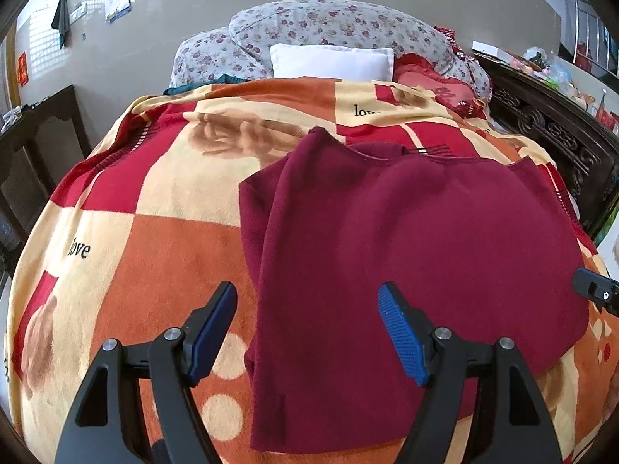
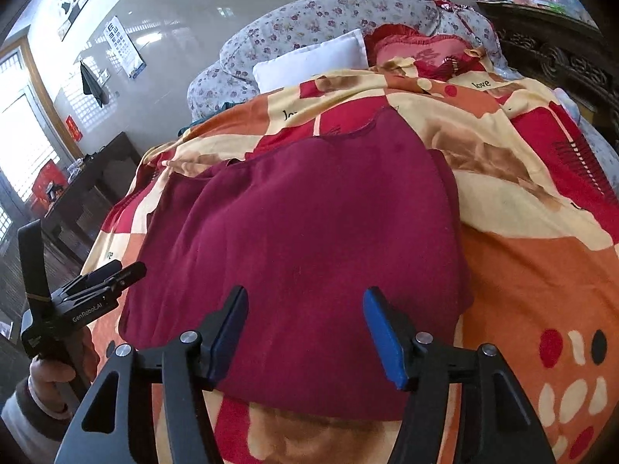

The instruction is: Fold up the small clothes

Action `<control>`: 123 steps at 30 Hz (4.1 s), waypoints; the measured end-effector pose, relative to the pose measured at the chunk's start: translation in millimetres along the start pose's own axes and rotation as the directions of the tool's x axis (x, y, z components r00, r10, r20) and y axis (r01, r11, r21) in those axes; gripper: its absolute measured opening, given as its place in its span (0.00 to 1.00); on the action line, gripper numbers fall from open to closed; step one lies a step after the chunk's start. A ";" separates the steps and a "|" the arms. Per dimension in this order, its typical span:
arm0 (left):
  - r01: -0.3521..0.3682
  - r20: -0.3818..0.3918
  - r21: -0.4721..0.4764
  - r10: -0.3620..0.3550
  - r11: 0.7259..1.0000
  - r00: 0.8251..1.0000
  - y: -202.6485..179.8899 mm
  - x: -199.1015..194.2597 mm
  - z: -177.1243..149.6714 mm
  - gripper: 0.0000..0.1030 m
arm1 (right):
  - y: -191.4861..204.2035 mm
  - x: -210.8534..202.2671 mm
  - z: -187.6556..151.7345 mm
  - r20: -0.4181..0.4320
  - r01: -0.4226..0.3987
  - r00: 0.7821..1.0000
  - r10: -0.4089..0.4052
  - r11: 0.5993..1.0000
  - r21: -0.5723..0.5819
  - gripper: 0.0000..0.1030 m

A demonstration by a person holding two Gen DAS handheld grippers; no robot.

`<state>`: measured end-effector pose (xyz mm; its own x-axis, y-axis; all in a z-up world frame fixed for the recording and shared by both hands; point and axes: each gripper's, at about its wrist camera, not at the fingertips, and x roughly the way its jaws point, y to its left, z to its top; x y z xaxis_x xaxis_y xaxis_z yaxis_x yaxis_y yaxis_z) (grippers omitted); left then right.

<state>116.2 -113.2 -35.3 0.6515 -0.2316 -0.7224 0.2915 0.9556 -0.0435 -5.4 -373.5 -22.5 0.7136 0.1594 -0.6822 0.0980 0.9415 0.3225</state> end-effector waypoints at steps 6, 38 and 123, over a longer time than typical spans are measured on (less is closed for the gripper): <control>0.013 -0.030 -0.068 -0.015 0.998 0.999 18.2 10.8 -4.5 0.73 | -7.7 5.1 3.0 0.005 0.024 1.000 -0.024 1.000 0.017 0.72; 0.038 -0.054 -0.220 -0.051 0.975 0.997 41.0 64.6 -6.8 0.82 | 45.2 91.2 46.6 0.050 0.156 0.987 -0.150 0.980 -0.121 0.43; 0.215 0.009 -0.258 -0.220 0.942 0.975 69.4 61.4 -28.4 0.99 | 85.1 105.3 74.4 0.033 -0.020 0.999 0.025 0.987 -0.157 0.12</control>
<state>156.6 -55.9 -102.3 0.5775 -0.4382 -0.6888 0.2342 0.8972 -0.3743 129.7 -298.7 -18.1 0.7383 0.1733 -0.6518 -0.0260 0.9730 0.2292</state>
